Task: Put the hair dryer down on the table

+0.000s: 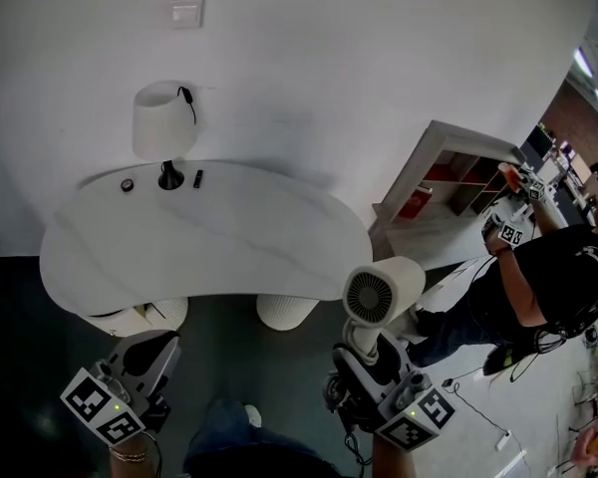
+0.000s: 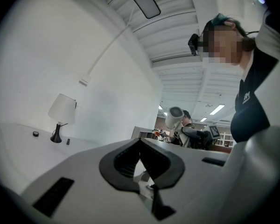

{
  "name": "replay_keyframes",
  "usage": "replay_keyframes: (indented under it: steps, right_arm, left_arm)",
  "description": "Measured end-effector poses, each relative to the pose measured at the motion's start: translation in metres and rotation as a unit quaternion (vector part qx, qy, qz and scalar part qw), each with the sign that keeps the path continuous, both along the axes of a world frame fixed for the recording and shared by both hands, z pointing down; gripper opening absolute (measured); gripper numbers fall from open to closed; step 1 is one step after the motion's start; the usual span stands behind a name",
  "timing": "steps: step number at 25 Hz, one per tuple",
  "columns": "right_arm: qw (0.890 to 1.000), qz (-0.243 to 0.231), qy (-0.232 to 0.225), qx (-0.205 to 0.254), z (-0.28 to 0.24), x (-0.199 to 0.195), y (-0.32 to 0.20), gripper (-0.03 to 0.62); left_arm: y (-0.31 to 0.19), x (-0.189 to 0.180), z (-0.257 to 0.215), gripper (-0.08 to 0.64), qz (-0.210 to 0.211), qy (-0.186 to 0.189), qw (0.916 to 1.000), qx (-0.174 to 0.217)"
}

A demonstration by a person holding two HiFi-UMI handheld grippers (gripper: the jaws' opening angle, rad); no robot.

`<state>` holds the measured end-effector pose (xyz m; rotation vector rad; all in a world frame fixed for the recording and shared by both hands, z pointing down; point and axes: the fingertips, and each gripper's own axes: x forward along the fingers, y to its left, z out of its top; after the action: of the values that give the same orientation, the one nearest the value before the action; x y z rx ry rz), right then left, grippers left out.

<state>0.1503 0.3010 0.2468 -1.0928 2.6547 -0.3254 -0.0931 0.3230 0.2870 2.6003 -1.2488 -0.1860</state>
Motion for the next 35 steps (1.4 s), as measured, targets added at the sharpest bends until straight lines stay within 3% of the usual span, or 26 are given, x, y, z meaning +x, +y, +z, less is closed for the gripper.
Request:
replay_keyframes:
  steps: [7,13,25,35]
  right_arm:
    - [1.0,0.007,-0.001,-0.018,0.008,0.008,-0.017,0.27]
    - [0.999,0.029,0.004,-0.027,0.01,0.003,-0.049,0.27]
    - [0.996,0.078,0.0,-0.046,0.015,-0.015,-0.128,0.271]
    - [0.994,0.092,0.017,-0.054,0.013,-0.037,-0.17,0.272]
  left_arm:
    - [-0.012,0.005,0.012,0.014,0.0,-0.002,0.9998,-0.018]
    - [-0.054,-0.006,0.009,0.014,0.002,-0.009,0.9998,-0.017]
    - [-0.163,-0.011,-0.002,0.014,0.065,-0.024,0.9976,-0.006]
    - [-0.213,-0.019,0.006,0.014,0.101,-0.031,0.9942,-0.018]
